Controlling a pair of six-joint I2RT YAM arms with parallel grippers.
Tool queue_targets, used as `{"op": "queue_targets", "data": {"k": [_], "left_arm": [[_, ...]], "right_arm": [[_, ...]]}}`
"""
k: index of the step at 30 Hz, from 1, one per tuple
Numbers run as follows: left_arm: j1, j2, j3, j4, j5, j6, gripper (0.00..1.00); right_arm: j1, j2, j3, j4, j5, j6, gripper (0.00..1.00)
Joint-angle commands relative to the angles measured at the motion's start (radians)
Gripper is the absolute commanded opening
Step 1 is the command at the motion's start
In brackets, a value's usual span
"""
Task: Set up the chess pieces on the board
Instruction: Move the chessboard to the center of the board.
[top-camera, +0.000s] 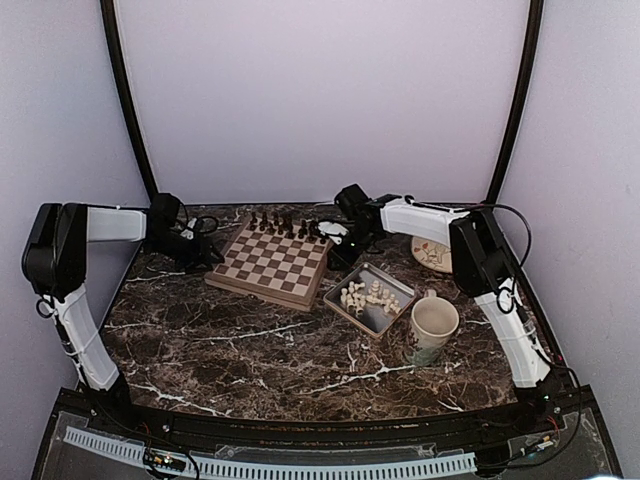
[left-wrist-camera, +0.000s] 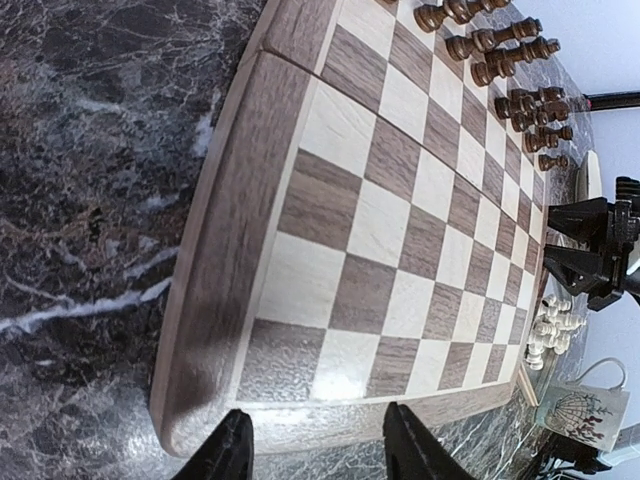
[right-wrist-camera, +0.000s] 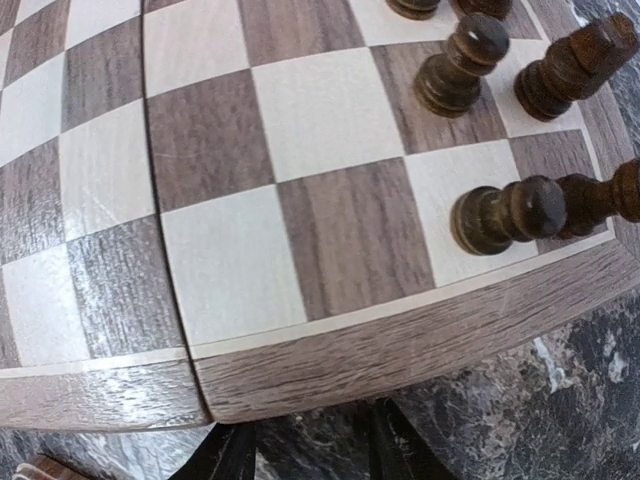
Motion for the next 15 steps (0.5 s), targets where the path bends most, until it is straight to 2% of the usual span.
{"op": "queue_targets", "data": {"k": [1,5,9,12,15], "left_arm": [[-0.004,-0.083,-0.068,-0.015,-0.011,0.016,0.47],[-0.004,-0.122,-0.119,-0.01,-0.032,0.01,0.47],[-0.004,-0.17,-0.106,-0.013,-0.102,0.016,0.48],[-0.003,-0.168,-0.054,0.0,-0.164,0.012,0.56],[-0.001,-0.087,0.034,0.004,-0.18,0.008,0.65]], "right_arm": [[0.043,0.016,0.029,0.043,-0.032,-0.02,0.39],[0.066,0.015,0.03,0.047,-0.027,-0.026,0.39],[0.07,0.004,0.038,0.032,-0.014,0.0,0.39],[0.07,-0.05,-0.018,0.069,0.026,0.037,0.4],[0.07,-0.122,-0.114,0.126,0.029,0.054,0.44]]}}
